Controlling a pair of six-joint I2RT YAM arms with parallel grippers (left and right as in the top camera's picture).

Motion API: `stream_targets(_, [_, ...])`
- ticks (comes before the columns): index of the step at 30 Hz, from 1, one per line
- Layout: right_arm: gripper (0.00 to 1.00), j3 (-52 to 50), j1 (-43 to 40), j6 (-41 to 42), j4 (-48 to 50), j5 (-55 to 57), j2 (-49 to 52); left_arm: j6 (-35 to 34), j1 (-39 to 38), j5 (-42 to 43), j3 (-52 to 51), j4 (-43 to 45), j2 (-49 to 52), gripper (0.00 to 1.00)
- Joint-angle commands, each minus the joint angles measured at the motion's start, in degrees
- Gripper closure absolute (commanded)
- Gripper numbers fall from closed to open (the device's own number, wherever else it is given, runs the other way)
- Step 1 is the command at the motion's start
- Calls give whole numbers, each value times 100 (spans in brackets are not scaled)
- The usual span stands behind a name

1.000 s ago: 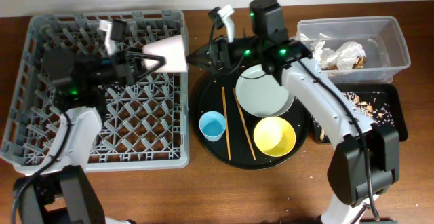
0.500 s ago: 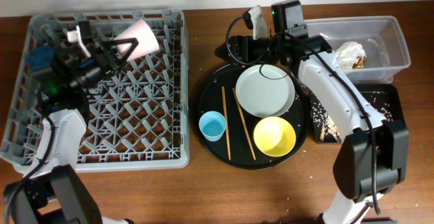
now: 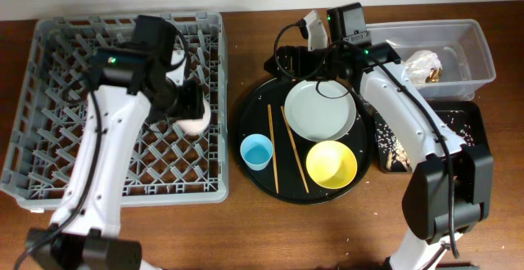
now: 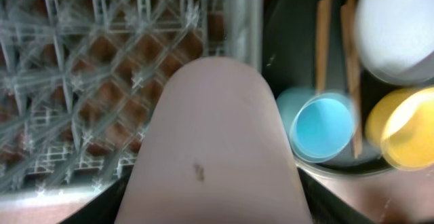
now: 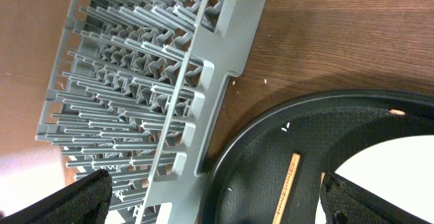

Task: Sort waste into correct bins and load items into the dishwasher rack
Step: 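Place the pink cup upside down in the dish rack with left gripper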

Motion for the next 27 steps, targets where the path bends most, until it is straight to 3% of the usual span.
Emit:
stream_targets(1, [2,61,24,-59,-28,127,31,63,-39,-284,-20,-538,361,52])
stream_targets(5, [2,61,24,-59,-68,127,31,68,-79,-273,-428,-391,417,52])
stream_targets(13, [2,61,26,-59,-164,125,31,68,-142,-46,-2129,1137,424,52])
stream_targets(14, [2,61,26,-59,-195,125,31,66,-142,-57,-2236,1250,424,47])
stream_targets(16, [1,61,66,-63,-369,131,31,66,-142,-52,-2260,1423,422,18])
stream_targets(22, [27,61,343,-234,-1784,649,31,66,-107,33,-1021,1394,422,15])
stream_targets(27, [44,55,1344,-181,-2667,2085,31,66,592,1069,-417,1735,424,14])
